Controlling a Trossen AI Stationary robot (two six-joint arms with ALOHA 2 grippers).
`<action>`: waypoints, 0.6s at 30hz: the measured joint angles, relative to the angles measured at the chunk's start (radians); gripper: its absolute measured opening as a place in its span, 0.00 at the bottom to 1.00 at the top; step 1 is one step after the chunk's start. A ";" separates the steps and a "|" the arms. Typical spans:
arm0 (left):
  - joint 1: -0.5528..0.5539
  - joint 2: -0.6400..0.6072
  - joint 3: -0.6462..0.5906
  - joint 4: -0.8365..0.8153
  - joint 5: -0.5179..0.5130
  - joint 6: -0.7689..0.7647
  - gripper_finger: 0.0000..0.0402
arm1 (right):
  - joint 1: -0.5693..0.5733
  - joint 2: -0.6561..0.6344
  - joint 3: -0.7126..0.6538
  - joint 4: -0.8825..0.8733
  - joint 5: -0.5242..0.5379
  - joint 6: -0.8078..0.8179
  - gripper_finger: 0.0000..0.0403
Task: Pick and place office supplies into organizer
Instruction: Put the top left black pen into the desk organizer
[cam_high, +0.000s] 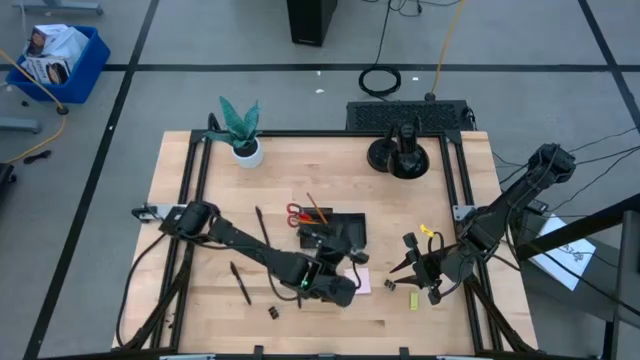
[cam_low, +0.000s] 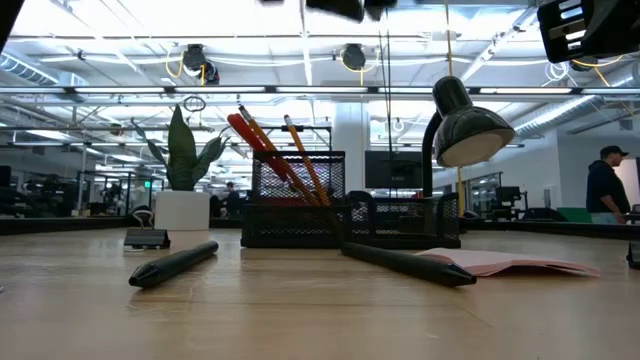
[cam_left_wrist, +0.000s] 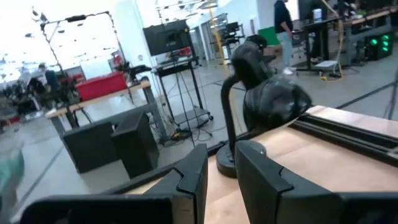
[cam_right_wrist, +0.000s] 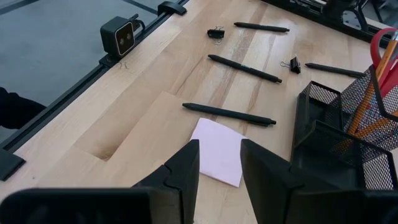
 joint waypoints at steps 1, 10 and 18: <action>-0.011 0.000 0.018 0.001 -0.002 0.032 0.22 | 0.000 0.000 0.000 0.000 0.000 0.000 0.28; -0.154 0.000 0.192 -0.052 -0.003 0.237 0.22 | 0.000 -0.021 0.000 0.002 0.000 0.000 0.28; -0.274 -0.014 0.298 -0.112 -0.003 0.401 0.22 | 0.000 -0.134 0.000 0.143 0.000 -0.058 0.28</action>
